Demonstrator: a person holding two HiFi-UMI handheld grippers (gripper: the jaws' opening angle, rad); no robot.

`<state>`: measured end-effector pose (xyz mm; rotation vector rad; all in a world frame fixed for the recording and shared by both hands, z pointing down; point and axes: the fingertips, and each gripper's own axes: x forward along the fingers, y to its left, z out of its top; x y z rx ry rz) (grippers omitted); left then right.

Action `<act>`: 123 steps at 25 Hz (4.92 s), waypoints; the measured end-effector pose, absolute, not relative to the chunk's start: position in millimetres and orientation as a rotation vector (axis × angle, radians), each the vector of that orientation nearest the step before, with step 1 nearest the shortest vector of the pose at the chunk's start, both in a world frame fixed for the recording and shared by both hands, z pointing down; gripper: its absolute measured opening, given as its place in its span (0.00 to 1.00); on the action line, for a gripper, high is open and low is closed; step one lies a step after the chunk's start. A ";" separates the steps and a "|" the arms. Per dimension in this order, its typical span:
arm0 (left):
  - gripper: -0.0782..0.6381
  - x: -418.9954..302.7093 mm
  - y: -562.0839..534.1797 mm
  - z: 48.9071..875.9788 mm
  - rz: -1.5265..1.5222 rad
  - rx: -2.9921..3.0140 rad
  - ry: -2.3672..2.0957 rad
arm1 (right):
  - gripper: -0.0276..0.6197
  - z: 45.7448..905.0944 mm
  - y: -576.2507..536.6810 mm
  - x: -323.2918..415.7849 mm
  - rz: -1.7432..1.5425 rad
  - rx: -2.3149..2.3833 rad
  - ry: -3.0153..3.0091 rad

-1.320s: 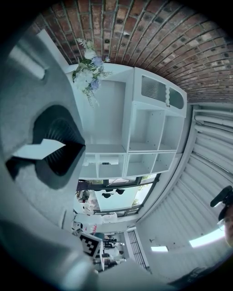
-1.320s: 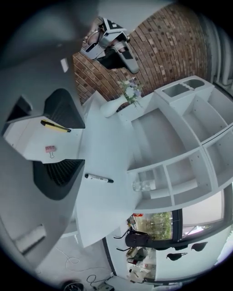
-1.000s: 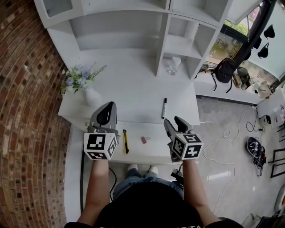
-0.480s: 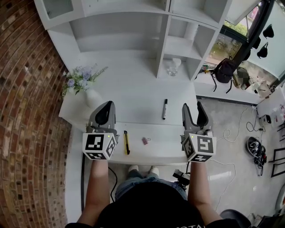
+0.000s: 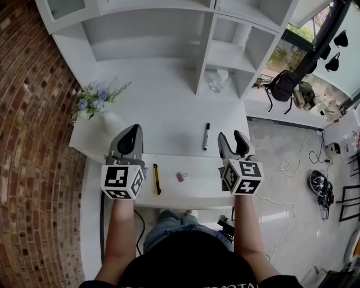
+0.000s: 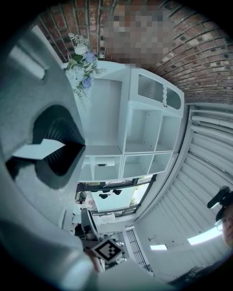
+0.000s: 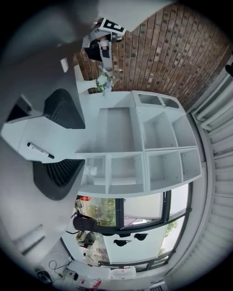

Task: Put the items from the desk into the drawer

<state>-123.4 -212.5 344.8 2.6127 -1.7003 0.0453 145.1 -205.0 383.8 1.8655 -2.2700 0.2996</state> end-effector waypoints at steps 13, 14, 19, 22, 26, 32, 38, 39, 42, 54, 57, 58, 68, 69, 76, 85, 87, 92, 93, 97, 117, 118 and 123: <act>0.11 -123.9 -249.9 377.8 0.105 2.549 -1.673 | 0.37 542.3 -275.2 143.7 0.956 1.570 -1.961; 0.11 -125.2 -252.0 380.3 0.108 2.542 -1.673 | 0.37 554.1 -279.2 146.4 0.981 1.555 -1.920; 0.11 -127.6 -259.7 390.4 0.130 2.523 -1.660 | 0.34 599.9 -297.1 152.2 1.100 1.484 -1.771; 0.11 -130.0 -263.2 396.2 0.147 2.511 -1.655 | 0.33 619.3 -306.0 148.9 1.151 1.445 -1.704; 0.11 -134.7 -263.0 403.1 0.173 2.492 -1.660 | 0.29 640.7 -305.5 153.8 1.209 1.439 -1.565; 0.11 -144.3 -261.0 409.7 0.202 2.474 -1.668 | 0.26 661.8 -304.9 161.5 1.160 1.375 -1.413; 0.11 -146.1 -255.8 413.1 0.219 2.469 -1.664 | 0.17 661.9 -308.2 164.6 1.094 1.388 -1.410; 0.11 -146.3 -254.8 412.7 0.222 2.471 -1.663 | 0.17 661.7 -308.3 165.3 1.080 1.395 -1.416; 0.11 -146.1 -252.1 409.7 0.224 2.480 -1.661 | 0.17 660.4 -305.8 161.3 1.134 1.400 -1.464; 0.11 -131.5 -240.9 389.5 0.166 2.532 -1.664 | 0.17 586.9 -282.8 164.0 1.150 1.490 -1.697; 0.11 -124.7 -237.3 381.4 0.150 2.557 -1.659 | 0.17 566.2 -274.1 169.3 1.107 1.526 -1.756; 0.11 -122.1 -235.4 378.6 0.145 2.566 -1.656 | 0.17 559.4 -270.7 170.5 1.091 1.539 -1.777; 0.11 -107.0 -216.6 360.2 0.119 2.621 -1.651 | 0.17 488.4 -238.3 168.7 0.863 1.633 -1.998; 0.11 -106.0 -215.6 359.0 0.116 2.625 -1.650 | 0.17 480.6 -234.9 167.9 0.836 1.646 -2.025; 0.11 -95.2 -210.0 350.9 0.089 2.642 -1.637 | 0.17 431.9 -206.4 164.2 0.582 1.775 -2.252; 0.11 -81.0 -205.7 351.0 0.091 2.665 -1.605 | 0.17 394.2 -160.8 164.7 0.308 1.872 -2.479; 0.11 -76.1 -204.4 352.8 0.097 2.670 -1.591 | 0.17 397.0 -151.9 168.1 0.304 1.888 -2.489; 0.11 -68.1 -199.5 365.3 0.125 2.659 -1.561 | 0.17 423.7 -138.6 175.8 0.371 1.877 -2.425; 0.11 -66.7 -198.1 369.1 0.132 2.654 -1.556 | 0.17 431.5 -135.9 177.1 0.387 1.868 -2.407; 0.11 -61.8 -193.1 388.8 0.165 2.624 -1.532 | 0.17 469.9 -123.8 180.5 0.472 1.811 -2.336; 0.11 -65.5 -184.9 446.0 0.269 2.504 -1.514 | 0.17 650.3 -99.9 179.2 0.863 1.274 -1.896; 0.11 -67.6 -184.8 446.6 0.273 2.499 -1.520 | 0.17 658.2 -100.1 177.9 0.875 1.241 -1.876; 0.11 -80.3 -187.4 447.9 0.285 2.466 -1.558 | 0.17 694.9 -103.6 168.3 0.983 1.128 -1.814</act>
